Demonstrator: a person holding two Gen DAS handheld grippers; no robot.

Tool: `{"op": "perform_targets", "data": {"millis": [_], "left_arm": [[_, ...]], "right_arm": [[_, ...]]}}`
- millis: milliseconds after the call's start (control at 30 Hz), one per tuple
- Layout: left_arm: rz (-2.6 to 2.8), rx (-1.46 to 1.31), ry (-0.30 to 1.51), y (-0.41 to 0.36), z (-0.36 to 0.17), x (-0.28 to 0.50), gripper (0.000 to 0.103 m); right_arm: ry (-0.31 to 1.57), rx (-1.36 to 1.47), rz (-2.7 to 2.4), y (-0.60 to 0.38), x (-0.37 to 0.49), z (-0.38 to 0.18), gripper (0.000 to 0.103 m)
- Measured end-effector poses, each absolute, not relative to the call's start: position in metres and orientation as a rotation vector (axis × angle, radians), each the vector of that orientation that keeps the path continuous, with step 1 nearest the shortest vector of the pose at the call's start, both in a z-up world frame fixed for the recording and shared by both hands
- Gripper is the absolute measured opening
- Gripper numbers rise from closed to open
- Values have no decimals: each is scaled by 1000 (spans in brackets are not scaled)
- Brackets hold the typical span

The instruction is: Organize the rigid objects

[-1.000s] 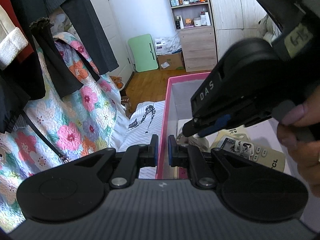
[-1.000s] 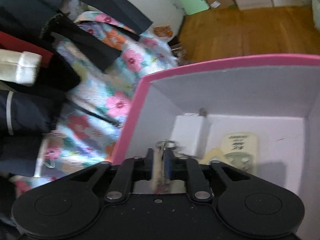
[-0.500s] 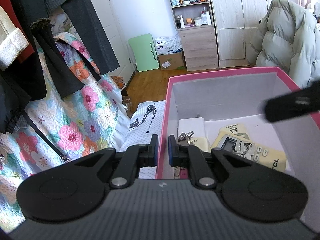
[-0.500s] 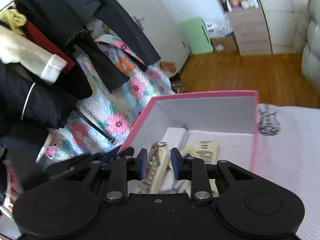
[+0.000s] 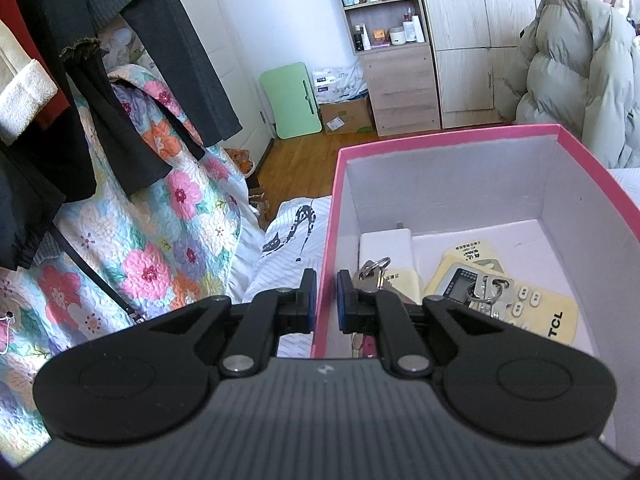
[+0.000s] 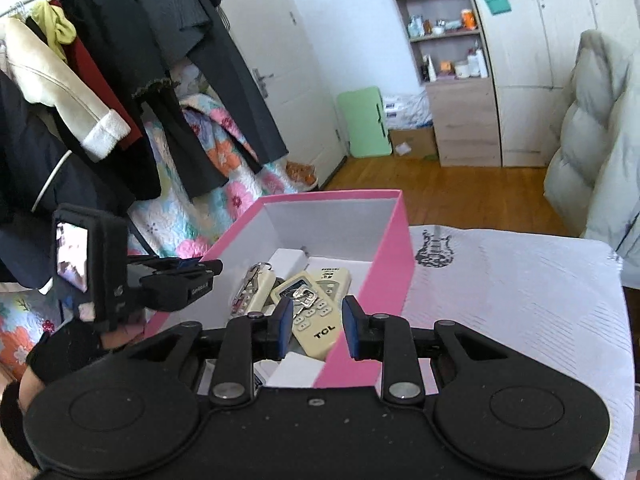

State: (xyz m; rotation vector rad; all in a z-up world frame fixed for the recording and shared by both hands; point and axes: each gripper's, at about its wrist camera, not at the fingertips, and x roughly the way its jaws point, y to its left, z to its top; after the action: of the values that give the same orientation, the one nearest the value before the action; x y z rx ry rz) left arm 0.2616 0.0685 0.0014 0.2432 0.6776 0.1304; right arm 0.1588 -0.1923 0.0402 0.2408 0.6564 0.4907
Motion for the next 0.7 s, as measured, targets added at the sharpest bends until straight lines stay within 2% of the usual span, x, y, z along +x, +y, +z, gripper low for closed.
{"op": "perform_targets", "data": {"millis": [133,233,467,700], "left_arm": [[124,244,688,68,1,263,12],[132,264,722,66,-1,269,12],[127,265,728,64,4,267,12],[92,227,729,64,32,248,12]], "right_arm": [[589,202,453,-196,135,40,32],[532,133,428,-192,115,44,41],[507,103,386,-187,88,49,41],[499,98,353,-190,72,51,42]]}}
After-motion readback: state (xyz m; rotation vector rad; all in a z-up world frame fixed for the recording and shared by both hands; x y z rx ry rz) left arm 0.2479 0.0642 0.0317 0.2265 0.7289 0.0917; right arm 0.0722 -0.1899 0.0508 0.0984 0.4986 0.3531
